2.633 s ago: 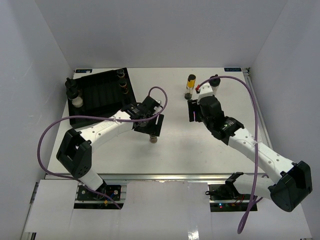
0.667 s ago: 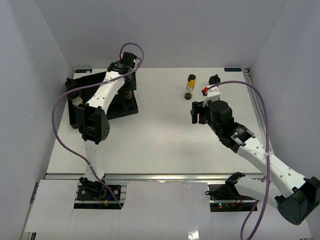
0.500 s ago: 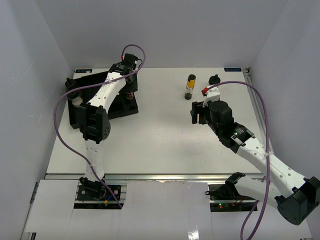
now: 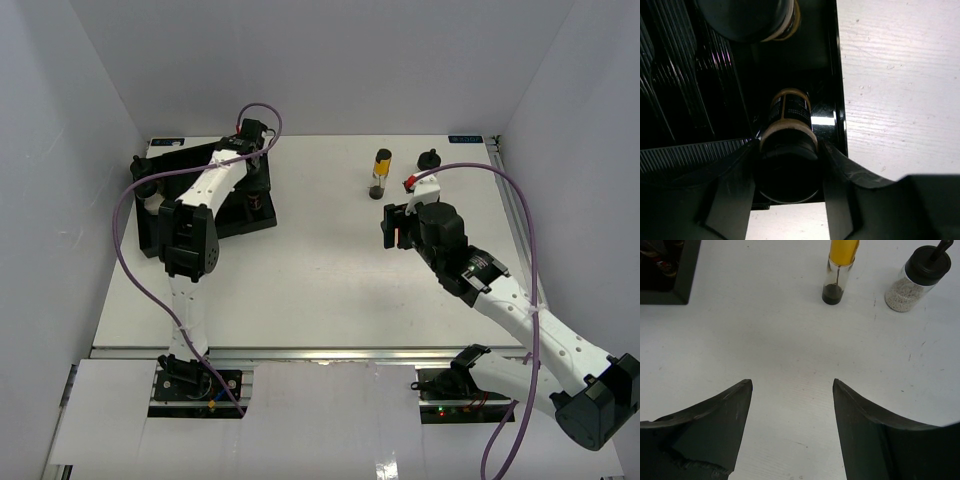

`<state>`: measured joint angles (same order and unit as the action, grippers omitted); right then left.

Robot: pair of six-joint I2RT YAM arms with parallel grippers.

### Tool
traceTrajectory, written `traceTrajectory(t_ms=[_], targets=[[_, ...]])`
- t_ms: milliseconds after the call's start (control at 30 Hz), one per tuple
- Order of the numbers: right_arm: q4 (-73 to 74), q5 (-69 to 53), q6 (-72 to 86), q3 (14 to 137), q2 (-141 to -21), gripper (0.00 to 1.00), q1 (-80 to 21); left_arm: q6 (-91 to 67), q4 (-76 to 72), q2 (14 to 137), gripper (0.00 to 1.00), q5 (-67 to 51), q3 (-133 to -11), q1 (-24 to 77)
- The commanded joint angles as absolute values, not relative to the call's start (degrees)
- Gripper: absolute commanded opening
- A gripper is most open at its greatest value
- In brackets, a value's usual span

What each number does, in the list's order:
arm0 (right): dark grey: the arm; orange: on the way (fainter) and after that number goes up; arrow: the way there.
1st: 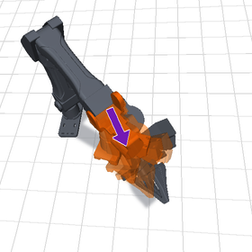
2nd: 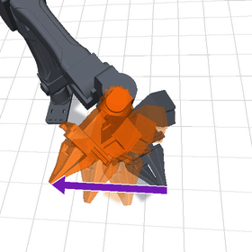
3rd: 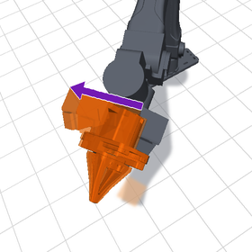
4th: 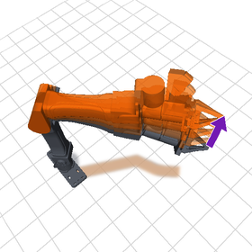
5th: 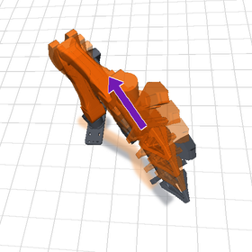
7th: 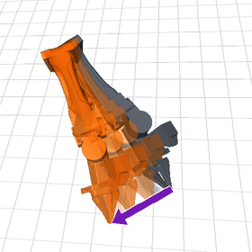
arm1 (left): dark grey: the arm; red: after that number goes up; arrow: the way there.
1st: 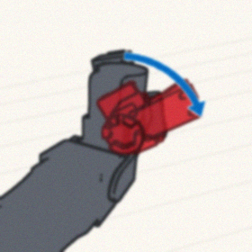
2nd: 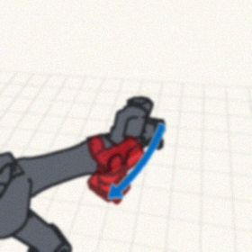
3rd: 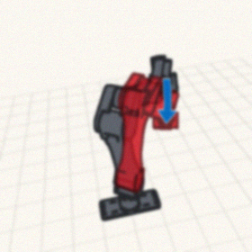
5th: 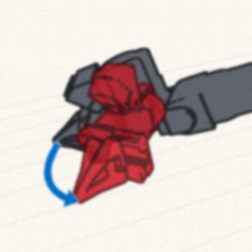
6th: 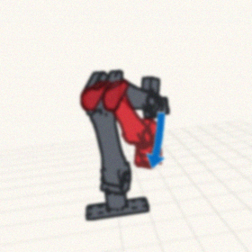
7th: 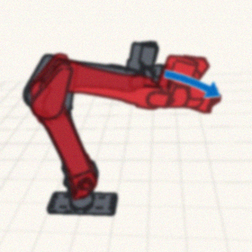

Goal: Organize the condiment bottles

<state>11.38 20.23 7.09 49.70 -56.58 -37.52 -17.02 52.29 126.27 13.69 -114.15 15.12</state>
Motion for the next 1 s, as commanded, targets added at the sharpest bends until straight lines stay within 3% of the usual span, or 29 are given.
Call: traceTrajectory(t_ms=[0,367,533,967], targets=[[8.2,21.02,6.59,49.32,-55.09,0.72,-37.35,-16.68,50.66,124.7,0.79,13.23,-113.62,14.94],[12.02,23.9,6.57,53.31,-55.59,0.72,-37.04,-16.68,53.78,117.78,0.98,12.12,-115.82,15.01],[18.41,23.92,8.61,62.69,-60.49,0.72,-32.76,-16.7,55.0,111.45,0.98,10.26,-114.7,15.1],[17.59,8.6,11.26,73.15,-76.87,0.78,-7.68,-17.44,39.51,87.79,0.98,-5.14,-82.17,27.92]])
